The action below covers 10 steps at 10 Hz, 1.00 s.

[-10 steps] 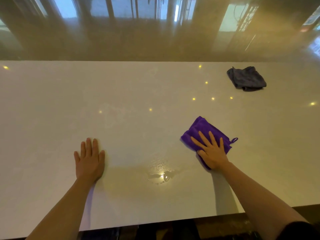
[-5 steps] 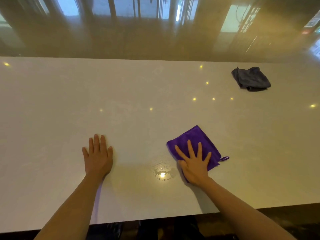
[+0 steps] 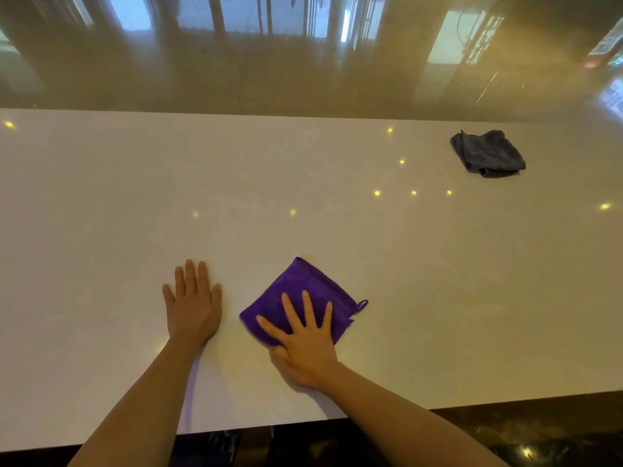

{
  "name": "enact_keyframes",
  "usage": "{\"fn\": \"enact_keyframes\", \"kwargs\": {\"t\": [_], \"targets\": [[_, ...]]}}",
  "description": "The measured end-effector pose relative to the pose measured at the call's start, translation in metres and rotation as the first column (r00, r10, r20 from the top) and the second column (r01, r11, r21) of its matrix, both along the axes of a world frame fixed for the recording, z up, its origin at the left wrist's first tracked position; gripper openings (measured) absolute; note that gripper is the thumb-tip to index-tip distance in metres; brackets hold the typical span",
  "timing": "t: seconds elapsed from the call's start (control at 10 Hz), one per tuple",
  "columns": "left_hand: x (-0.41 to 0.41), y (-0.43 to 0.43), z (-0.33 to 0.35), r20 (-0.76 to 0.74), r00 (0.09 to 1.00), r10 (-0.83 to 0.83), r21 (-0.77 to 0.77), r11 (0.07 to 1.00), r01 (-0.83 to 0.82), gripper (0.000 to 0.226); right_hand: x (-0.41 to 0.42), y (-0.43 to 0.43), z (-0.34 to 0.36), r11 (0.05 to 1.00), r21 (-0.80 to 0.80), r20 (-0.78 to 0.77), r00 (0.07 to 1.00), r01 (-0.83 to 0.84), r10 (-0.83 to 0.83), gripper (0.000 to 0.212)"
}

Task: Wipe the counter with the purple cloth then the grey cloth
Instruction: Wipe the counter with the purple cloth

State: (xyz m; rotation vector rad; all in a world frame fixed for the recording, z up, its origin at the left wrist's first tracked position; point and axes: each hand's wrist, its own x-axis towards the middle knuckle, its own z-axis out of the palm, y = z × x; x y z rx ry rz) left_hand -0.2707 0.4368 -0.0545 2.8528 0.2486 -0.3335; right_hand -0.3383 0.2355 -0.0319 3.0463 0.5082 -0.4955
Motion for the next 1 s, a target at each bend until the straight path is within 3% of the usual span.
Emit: {"fn": "enact_keyframes", "kwargs": {"t": [0.3, 0.5, 0.6, 0.8, 1.0], "targets": [[0.000, 0.000, 0.000, 0.010, 1.000, 0.007, -0.012, 1.000, -0.007, 0.057, -0.017, -0.037, 0.009, 0.966, -0.195, -0.041, 0.986, -0.168, 0.163, 0.047], [0.000, -0.001, 0.001, 0.003, 1.000, 0.019, -0.008, 1.000, -0.019, 0.057, -0.019, -0.074, 0.006, 0.978, -0.114, -0.045, 0.984, -0.174, 0.170, 0.046], [0.000, -0.001, 0.000, -0.002, 1.000, 0.018, -0.005, 1.000, -0.018, 0.057, -0.017, -0.099, 0.002, 0.992, -0.044, -0.015, 0.993, -0.114, 0.114, 0.069], [0.001, 0.000, -0.002, -0.004, 1.000, 0.019, -0.006, 1.000, -0.019, 0.057, -0.012, -0.148, 0.000, 0.998, 0.055, -0.045, 0.999, 0.028, -0.026, 0.061], [0.000, 0.000, -0.002, -0.003, 1.000, 0.016, -0.001, 1.000, -0.016, 0.056, -0.008, -0.205, -0.019, 0.961, -0.003, -0.025, 0.960, 0.277, -0.277, 0.059]]}}
